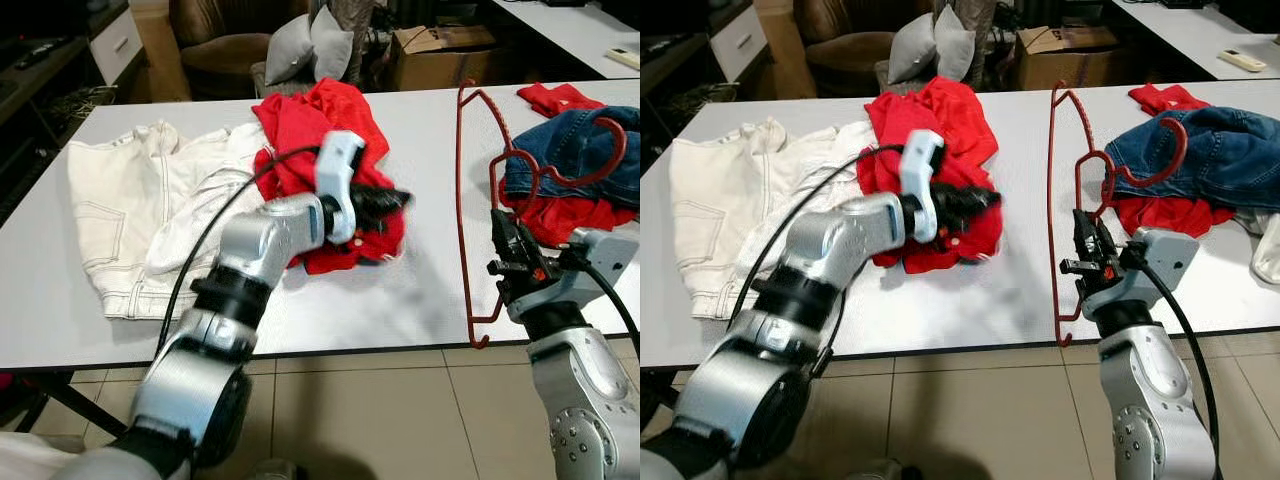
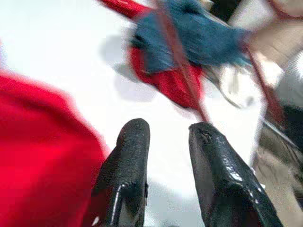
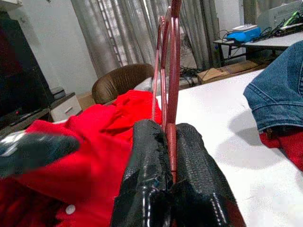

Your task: Hang hanger

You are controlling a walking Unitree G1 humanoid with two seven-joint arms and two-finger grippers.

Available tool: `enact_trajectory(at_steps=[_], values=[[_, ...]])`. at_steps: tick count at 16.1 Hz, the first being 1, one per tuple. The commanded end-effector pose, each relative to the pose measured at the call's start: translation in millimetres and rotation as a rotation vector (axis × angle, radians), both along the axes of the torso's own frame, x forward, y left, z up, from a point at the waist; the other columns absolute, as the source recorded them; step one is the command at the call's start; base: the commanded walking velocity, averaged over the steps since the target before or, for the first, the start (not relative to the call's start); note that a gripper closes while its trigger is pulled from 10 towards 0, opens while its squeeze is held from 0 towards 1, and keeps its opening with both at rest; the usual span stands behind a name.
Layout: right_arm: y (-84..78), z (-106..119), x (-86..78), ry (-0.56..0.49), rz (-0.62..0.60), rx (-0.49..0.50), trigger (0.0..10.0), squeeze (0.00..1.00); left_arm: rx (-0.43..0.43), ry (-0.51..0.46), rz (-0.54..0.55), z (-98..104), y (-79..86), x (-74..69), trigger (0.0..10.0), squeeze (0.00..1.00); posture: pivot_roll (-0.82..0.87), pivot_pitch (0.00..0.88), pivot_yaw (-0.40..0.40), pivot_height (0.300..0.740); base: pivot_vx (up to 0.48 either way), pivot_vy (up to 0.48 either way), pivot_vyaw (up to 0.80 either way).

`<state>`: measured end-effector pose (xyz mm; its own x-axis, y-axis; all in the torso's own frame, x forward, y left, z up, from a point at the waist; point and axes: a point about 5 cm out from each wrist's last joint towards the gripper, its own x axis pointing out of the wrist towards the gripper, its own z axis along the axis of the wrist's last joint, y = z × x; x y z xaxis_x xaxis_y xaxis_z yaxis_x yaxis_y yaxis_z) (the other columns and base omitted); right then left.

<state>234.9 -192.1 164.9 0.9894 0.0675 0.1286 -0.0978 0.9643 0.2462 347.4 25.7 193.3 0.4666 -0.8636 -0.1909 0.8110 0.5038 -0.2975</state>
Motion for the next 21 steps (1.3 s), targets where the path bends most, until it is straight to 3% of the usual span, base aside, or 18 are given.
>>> enact_trajectory(at_steps=[1,2,3,6,7,8,9,10,14,15,16,17,18,20,21], values=[[-0.3,2.0,-1.1,-0.001,-0.002,0.001,10.0,0.00,0.060,-0.053,-0.064,3.3,1.4,-4.8,10.0,1.00,0.06,0.000,0.085,0.740,0.000,0.000,0.00],[0.4,1.8,-0.3,0.001,0.003,0.000,10.0,0.00,0.164,-0.143,-0.143,1.3,6.3,-11.1,10.0,1.00,0.06,0.000,0.079,0.740,0.000,0.000,0.00],[0.7,1.7,0.2,0.002,0.006,-0.002,10.0,0.00,0.192,-0.172,-0.160,1.9,9.8,-12.9,10.0,1.00,0.06,0.000,0.077,0.740,0.000,0.000,0.00],[1.8,1.8,0.6,0.008,0.021,-0.011,10.0,0.00,0.319,-0.422,-0.213,14.2,46.2,-18.5,10.0,1.00,0.06,0.000,0.073,0.740,0.000,0.000,0.00],[1.3,0.4,-0.4,0.016,0.026,-0.017,10.0,0.00,0.402,-0.490,-0.196,17.1,63.3,-17.2,10.0,1.00,0.06,0.000,0.072,0.740,0.000,0.000,0.00],[0.8,-0.7,-1.1,0.021,0.026,-0.020,10.0,0.00,0.470,-0.514,-0.175,17.4,74.8,-14.6,10.0,0.91,0.06,0.000,0.071,0.740,0.000,0.000,0.00],[0.3,-1.5,-1.3,0.024,0.026,-0.020,10.0,0.00,0.529,-0.521,-0.155,17.7,87.0,-12.3,10.0,0.15,0.07,0.000,0.068,0.740,0.000,0.000,0.00],[0.0,-1.9,-1.1,0.025,0.026,-0.021,10.0,0.00,0.553,-0.520,-0.137,18.7,94.3,-11.4,10.0,0.00,0.07,0.000,0.067,0.740,0.000,0.000,0.00],[2.7,-1.4,2.1,0.027,0.045,-0.030,10.0,0.00,0.647,-0.531,-0.115,8.0,111.5,-11.1,10.0,0.00,0.07,0.000,0.060,0.740,0.000,0.000,0.00],[3.0,-1.9,2.0,0.029,0.047,-0.035,10.0,0.00,0.639,-0.536,-0.102,5.1,110.4,-11.5,10.0,0.00,0.07,0.000,0.060,0.740,0.000,0.000,0.00],[3.9,-2.6,1.0,0.034,0.048,-0.044,10.0,0.00,0.504,-0.515,-0.045,6.7,105.0,-13.4,10.0,0.00,0.06,0.000,0.075,0.740,0.000,0.000,0.00],[4.9,-3.8,-0.5,0.047,0.040,-0.075,10.0,0.00,0.257,-0.508,0.094,14.6,98.6,-15.4,10.0,0.00,0.05,0.000,0.082,0.740,0.000,0.000,0.00],[6.1,-5.4,-1.8,0.062,0.011,-0.109,10.0,0.00,0.097,-0.419,0.268,9.0,103.8,-18.7,10.0,0.00,0.05,0.000,0.082,0.740,0.000,0.000,0.00],[8.7,-6.3,-0.5,0.070,-0.031,-0.100,10.0,0.00,0.080,-0.419,0.424,-8.8,108.6,-30.0,10.0,0.00,0.04,0.000,0.073,0.740,0.000,0.000,0.00],[11.9,-7.6,1.8,0.086,-0.033,-0.114,10.0,0.00,-0.009,-0.333,0.558,-17.9,112.7,-32.0,10.0,0.00,0.04,0.000,0.065,0.740,0.000,-0.480,0.00]])
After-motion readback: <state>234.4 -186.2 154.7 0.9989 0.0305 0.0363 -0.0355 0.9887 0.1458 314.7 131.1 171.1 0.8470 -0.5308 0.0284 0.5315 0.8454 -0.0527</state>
